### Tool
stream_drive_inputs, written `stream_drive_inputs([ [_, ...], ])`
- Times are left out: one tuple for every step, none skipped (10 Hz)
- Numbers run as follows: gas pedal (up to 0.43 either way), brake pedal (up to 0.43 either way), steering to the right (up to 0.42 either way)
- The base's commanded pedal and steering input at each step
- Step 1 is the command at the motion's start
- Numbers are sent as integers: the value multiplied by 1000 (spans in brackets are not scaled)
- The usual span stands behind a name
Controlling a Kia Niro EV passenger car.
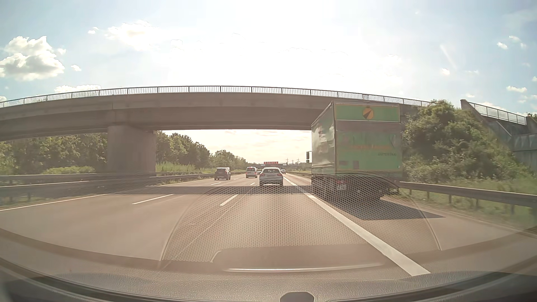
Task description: Follow the waypoints while adhering to traffic rules and regulations
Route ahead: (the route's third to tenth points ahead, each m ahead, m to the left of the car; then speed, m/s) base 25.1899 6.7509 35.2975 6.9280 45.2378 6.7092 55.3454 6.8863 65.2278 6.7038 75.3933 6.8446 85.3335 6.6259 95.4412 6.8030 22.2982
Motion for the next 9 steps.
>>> stream_drive_inputs([
  [28,0,-3],
  [0,0,-2],
  [0,0,-2],
  [0,0,-3],
  [0,0,-2],
  [87,0,-2],
  [118,0,-3],
  [118,0,-2],
  [130,0,-2],
])
